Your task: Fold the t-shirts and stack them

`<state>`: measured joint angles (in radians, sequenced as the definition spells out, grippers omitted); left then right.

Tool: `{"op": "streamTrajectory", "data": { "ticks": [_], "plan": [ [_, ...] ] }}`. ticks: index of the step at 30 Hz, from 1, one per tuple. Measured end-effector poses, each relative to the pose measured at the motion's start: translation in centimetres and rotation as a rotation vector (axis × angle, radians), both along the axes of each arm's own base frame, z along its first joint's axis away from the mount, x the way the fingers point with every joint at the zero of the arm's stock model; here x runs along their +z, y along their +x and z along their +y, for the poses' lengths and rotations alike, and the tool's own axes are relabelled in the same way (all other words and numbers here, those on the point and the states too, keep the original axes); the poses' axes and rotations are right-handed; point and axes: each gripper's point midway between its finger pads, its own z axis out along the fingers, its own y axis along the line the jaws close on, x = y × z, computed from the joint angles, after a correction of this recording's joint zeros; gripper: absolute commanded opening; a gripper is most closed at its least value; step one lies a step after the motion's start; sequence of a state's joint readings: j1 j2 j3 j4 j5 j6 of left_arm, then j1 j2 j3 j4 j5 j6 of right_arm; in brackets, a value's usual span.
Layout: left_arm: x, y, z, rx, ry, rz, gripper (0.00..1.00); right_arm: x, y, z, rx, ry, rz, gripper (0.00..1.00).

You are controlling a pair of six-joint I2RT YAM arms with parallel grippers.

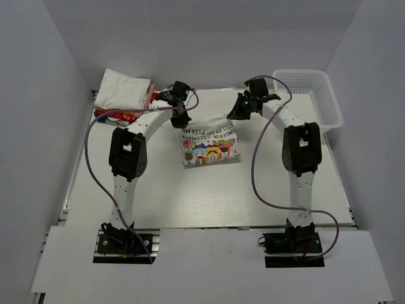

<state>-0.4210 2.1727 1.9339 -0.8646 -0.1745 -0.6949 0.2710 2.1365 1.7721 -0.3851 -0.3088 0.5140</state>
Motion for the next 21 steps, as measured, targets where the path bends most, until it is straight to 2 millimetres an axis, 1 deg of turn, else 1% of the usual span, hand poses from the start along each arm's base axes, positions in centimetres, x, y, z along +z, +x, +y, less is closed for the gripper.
{"op": "streamTrajectory", "data": {
  "ticks": [1, 2, 3, 4, 5, 6, 9, 11, 12, 14, 15, 17, 19, 21],
  "plan": [
    [-0.8, 0.3, 0.1, 0.000, 0.002, 0.013, 0.16, -1.1, 0.5, 0.2, 0.003, 0.004, 0.023, 0.00],
    [-1.4, 0.6, 0.2, 0.001, 0.002, 0.023, 0.38, -2.0, 1.1, 0.4, 0.006, 0.010, 0.037, 0.00],
    [-2.1, 0.8, 0.4, 0.000, 0.004, 0.035, 0.66, -2.8, 1.5, 0.5, 0.010, 0.016, 0.051, 0.04],
    [-2.8, 0.9, 0.8, 0.002, 0.010, 0.047, 0.96, -3.6, 1.9, 0.6, 0.010, 0.018, 0.063, 0.24],
    [-3.2, 0.9, 1.0, 0.004, 0.013, 0.058, 1.00, -4.1, 2.1, 0.7, 0.006, 0.024, 0.077, 0.56],
    [-3.7, 0.9, 1.3, 0.014, 0.012, 0.070, 1.00, -4.6, 2.1, 0.6, 0.010, 0.028, 0.093, 0.90],
    [-3.7, 1.0, 2.1, 0.027, 0.010, 0.073, 1.00, -5.0, 2.0, 0.4, 0.010, 0.032, 0.113, 0.91],
    [-3.4, 0.6, 2.5, 0.031, 0.000, 0.065, 1.00, -4.3, 1.7, 0.2, 0.011, 0.034, 0.103, 0.91],
    [-3.3, -0.1, 2.8, 0.025, -0.006, 0.071, 1.00, -3.8, 1.3, 0.1, 0.010, 0.034, 0.098, 0.91],
    [-3.3, -1.9, 2.9, 0.005, -0.030, 0.075, 1.00, -2.3, -0.2, -0.4, 0.010, 0.033, 0.075, 0.91],
    [-3.3, -3.1, 2.8, -0.010, -0.047, 0.085, 1.00, -1.3, -1.5, -0.8, 0.010, 0.032, 0.063, 0.91],
    [-3.7, -5.0, 2.3, -0.048, -0.092, 0.100, 1.00, 1.2, -3.3, -1.3, 0.020, 0.036, 0.015, 0.91],
    [-4.2, -6.0, 1.7, -0.079, -0.120, 0.104, 1.00, 3.8, -4.8, -1.4, 0.044, 0.045, -0.048, 0.91],
    [-4.8, -6.4, 0.8, -0.111, -0.150, 0.097, 1.00, 6.0, -6.0, -1.4, 0.073, 0.057, -0.120, 0.91]
  ]
}}
